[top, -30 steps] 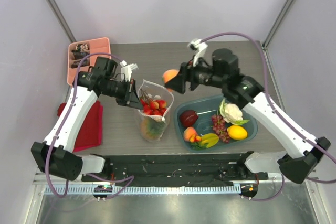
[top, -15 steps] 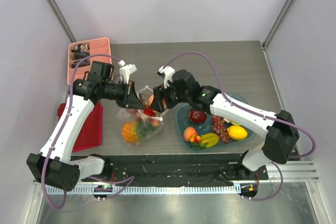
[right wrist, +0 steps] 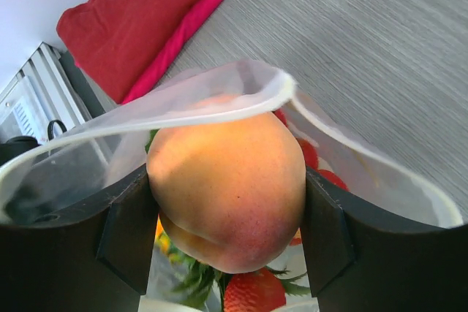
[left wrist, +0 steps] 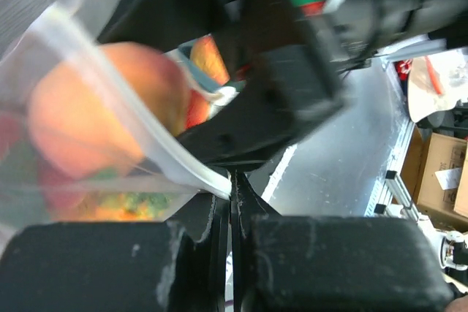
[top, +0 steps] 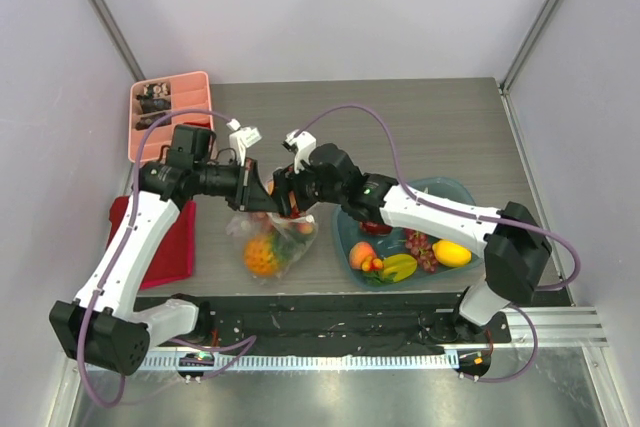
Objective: Place the food in the zip-top bag and seal the zipper
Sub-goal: Place the fake fruit in the zipper food storage bag.
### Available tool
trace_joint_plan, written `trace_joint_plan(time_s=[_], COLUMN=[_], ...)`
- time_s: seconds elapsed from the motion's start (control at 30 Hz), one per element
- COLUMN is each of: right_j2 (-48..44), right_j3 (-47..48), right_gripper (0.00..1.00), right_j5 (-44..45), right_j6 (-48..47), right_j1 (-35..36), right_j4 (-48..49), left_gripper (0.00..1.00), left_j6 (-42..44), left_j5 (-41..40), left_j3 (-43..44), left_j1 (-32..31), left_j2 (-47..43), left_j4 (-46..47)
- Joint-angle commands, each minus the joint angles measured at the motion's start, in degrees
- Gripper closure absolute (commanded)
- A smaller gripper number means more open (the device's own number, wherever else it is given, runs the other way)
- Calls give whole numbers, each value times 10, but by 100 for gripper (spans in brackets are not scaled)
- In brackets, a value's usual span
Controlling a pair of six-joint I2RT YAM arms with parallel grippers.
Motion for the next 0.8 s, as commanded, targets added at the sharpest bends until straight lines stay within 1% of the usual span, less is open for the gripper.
trace_joint_plan(time_s=[0.0,0.1,0.13,0.2,0.23,0.27,0.3,0.33,0.37,0.43,0.57,0.67,0.77], right_j2=[35,43,43,37,26,18,10,-9,-20,-39,-104,-143,-161], right_j3=[-18,-19,-20,-18,-13,-9,-3,8,12,19,12,18,47], right_gripper=[99,98,96,75,58,50,42,26,20,12,0,0,0], right_j5=[30,25,17,3,-4,-16,-18,-20,-29,-33,-37,-44,-55], right_j6=[22,33,34,30,21,0,-11,-23,-46,-64,-107,-126,-136], right_j1=[3,3,3,3,2,3,2,3,2,3,1,-4,-16], right_j4=[63,63,64,65,61,55,28,15,1,-50,-120,-159,-212], left_gripper=[100,100,100,100,100,100,100,100,100,100,100,100,100], left_j6=[0,3,4,12,13,15,17,18,18,16,-7,-24,-32], left_j5=[83,97,98,94,90,88,87,85,82,78,82,82,83], left_j3=[-9,-13,-15,-17,-17,-17,-16,-16,-16,-13,-13,-11,-11], left_j1=[-3,-2,-2,-1,-1,-2,-1,-1,0,1,6,10,12], left_j2=[-33,-39,-46,-53,-58,-60,-62,-65,-66,-67,-65,-62,-57], left_j4=[70,66,65,60,57,53,51,51,51,53,77,93,105])
